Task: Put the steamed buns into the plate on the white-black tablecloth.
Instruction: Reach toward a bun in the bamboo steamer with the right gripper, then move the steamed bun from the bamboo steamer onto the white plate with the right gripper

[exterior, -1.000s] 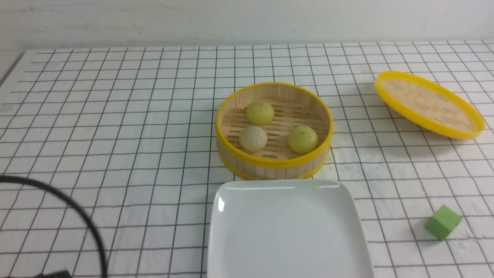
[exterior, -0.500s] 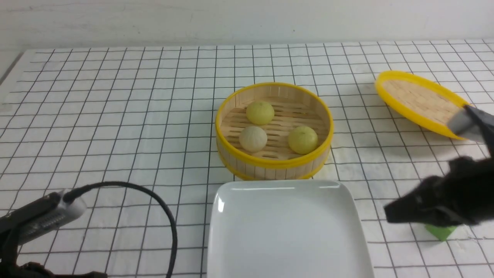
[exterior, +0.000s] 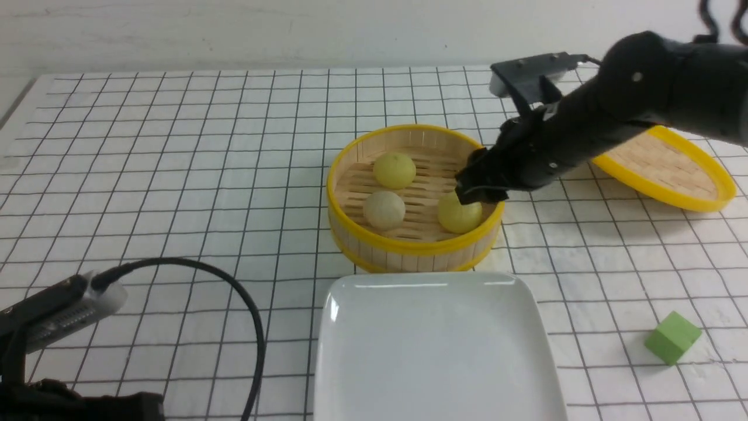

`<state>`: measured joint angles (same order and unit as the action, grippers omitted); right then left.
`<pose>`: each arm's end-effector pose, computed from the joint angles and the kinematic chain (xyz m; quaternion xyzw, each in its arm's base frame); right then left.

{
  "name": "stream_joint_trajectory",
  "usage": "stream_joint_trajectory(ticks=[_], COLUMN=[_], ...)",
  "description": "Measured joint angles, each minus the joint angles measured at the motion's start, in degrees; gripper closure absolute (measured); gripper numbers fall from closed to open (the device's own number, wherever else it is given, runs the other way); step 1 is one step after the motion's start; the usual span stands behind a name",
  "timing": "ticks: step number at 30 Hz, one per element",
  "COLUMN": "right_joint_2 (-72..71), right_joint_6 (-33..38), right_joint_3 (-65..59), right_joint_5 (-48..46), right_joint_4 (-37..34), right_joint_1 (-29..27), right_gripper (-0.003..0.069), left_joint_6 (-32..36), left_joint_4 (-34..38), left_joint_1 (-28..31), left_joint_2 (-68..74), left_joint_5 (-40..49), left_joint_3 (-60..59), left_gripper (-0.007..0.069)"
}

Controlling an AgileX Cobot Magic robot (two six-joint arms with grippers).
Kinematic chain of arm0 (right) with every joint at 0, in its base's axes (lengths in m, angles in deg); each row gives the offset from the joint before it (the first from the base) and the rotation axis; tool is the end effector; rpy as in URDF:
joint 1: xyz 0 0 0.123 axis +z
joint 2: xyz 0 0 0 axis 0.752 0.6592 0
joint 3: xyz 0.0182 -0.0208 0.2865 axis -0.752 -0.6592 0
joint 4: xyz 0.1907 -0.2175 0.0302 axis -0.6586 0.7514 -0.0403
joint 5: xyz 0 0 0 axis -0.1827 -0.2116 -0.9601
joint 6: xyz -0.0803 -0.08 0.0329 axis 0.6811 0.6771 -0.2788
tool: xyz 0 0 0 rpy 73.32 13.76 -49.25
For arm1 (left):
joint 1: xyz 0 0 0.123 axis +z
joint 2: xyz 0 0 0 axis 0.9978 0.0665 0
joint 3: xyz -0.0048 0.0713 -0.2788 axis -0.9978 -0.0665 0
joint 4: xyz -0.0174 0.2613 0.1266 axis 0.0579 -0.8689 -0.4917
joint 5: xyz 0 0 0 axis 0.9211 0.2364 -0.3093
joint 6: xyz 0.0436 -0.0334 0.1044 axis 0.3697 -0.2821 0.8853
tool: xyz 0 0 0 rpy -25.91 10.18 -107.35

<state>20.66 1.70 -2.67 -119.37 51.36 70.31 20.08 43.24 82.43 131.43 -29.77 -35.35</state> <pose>0.4324 0.1976 0.2030 -0.1947 0.9216 0.1636 0.2932 0.1679 -0.0459 0.1959 -0.1087 0.9589 -0.1880 0.1826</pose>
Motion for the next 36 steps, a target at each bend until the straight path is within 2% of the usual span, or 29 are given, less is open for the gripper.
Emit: stream_joint_trajectory(ticks=[2,5,8,10,11,18,21,25,28,29,30,31,32,35,36], right_joint_2=[4.7,7.6,8.4,6.9,5.3,-11.3,-20.8,-24.1,-23.2,-23.1,-21.6,-21.2,-19.4,-17.5,-17.5], right_joint_6=[-0.6,-1.4,-1.8,-1.8,-1.8,-1.8,-1.9,-1.9,-0.9,-0.8,0.4,0.7,1.7,2.2,2.3], right_joint_3=[2.7,3.3,3.6,3.6,3.6,2.0,-7.5,-19.1,-31.9,-32.4,-35.9,-36.6,-38.4,-38.9,-38.9], right_joint_5=[2.2,3.0,3.3,2.2,0.2,-11.6,-13.1,-8.4,3.9,3.9,10.2,11.7,16.9,20.2,20.2], right_joint_4=[1.8,1.7,1.0,1.0,1.0,-0.5,-4.0,-8.5,-13.7,-13.7,-14.7,-15.0,-15.6,-16.2,-16.3], right_joint_1=[0.0,0.0,0.0,0.0,0.1,0.1,1.0,3.0,6.9,6.9,8.5,8.9,9.9,10.3,10.3], right_gripper=[0.0295,0.036,0.0539,0.0633,0.0647,0.0647,0.0647,0.0643,0.0624,0.0622,0.0593,0.0582,0.0522,0.0373,0.0362], left_joint_6=[0.0,0.0,0.0,0.0,0.0,0.0,0.0,0.0,0.0,0.0,0.0,0.0,0.0,0.0,0.0], left_joint_4=[0.0,0.0,0.0,0.0,0.0,0.0,0.0,0.0,0.0,0.0,0.0,0.0,0.0,0.0,0.0], left_joint_1=[0.0,0.0,0.0,0.0,0.0,0.0,0.0,0.0,0.0,0.0,0.0,0.0,0.0,0.0,0.0], left_joint_2=[0.0,0.0,0.0,0.0,0.0,0.0,0.0,0.0,0.0,0.0,0.0,0.0,0.0,0.0,0.0], left_joint_5=[-0.2,-0.2,-0.2,-0.2,-0.2,-0.1,-0.1,-0.1,-0.3,-0.4,-0.9,-1.1,-1.5,-2.0,-2.0], left_joint_3=[0.0,0.0,0.0,0.0,0.0,0.0,0.0,0.0,0.0,0.0,0.0,0.0,0.0,0.0,0.0], left_gripper=[0.0446,0.0437,0.0428,0.0426,0.0426,0.042,0.0413,0.0411,0.0408,0.0408,0.0407,0.0405,0.0402,0.0395,0.0394])
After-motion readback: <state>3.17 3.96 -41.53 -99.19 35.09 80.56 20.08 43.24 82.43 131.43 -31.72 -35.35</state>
